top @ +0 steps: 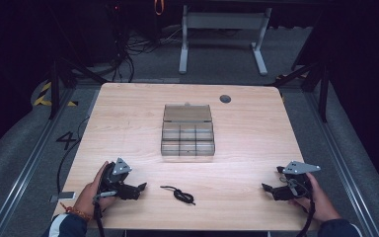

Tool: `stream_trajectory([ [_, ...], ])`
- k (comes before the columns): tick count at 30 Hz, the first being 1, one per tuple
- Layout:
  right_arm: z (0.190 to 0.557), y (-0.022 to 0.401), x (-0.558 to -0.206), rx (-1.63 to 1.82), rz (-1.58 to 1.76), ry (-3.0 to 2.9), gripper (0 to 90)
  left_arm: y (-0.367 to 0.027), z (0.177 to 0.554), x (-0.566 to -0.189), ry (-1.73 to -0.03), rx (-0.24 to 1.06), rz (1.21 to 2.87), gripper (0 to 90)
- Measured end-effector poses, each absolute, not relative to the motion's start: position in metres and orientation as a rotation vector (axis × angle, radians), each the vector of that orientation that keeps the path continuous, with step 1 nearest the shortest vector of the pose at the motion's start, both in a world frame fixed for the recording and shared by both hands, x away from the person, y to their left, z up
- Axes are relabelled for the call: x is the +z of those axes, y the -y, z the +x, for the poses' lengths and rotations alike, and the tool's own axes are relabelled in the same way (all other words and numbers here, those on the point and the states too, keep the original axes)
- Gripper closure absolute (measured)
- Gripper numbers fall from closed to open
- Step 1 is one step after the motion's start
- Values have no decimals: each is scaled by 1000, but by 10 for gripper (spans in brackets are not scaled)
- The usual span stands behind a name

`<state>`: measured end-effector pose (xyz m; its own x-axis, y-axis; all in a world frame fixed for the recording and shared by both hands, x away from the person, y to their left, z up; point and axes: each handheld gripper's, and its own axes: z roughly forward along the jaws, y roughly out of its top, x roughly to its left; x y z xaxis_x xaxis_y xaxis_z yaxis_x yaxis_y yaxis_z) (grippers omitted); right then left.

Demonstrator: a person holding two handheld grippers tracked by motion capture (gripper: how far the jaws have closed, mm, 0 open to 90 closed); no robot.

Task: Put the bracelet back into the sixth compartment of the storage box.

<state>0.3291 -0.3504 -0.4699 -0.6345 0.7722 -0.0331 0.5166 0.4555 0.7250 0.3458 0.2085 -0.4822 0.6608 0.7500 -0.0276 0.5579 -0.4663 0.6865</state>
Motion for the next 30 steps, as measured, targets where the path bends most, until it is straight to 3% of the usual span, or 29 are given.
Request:
stream_trajectory([
  [15, 330, 349, -468, 972, 1085, -2369, 86, -211, 346, -483, -1008, 367, 2192, 0],
  [24, 331, 337, -456, 873, 1016, -2478, 203, -211, 346, -483, -1008, 365, 2192, 0],
  [30, 328, 306, -438, 898, 890, -2524, 267, -211, 346, -483, -1008, 366, 2192, 0],
])
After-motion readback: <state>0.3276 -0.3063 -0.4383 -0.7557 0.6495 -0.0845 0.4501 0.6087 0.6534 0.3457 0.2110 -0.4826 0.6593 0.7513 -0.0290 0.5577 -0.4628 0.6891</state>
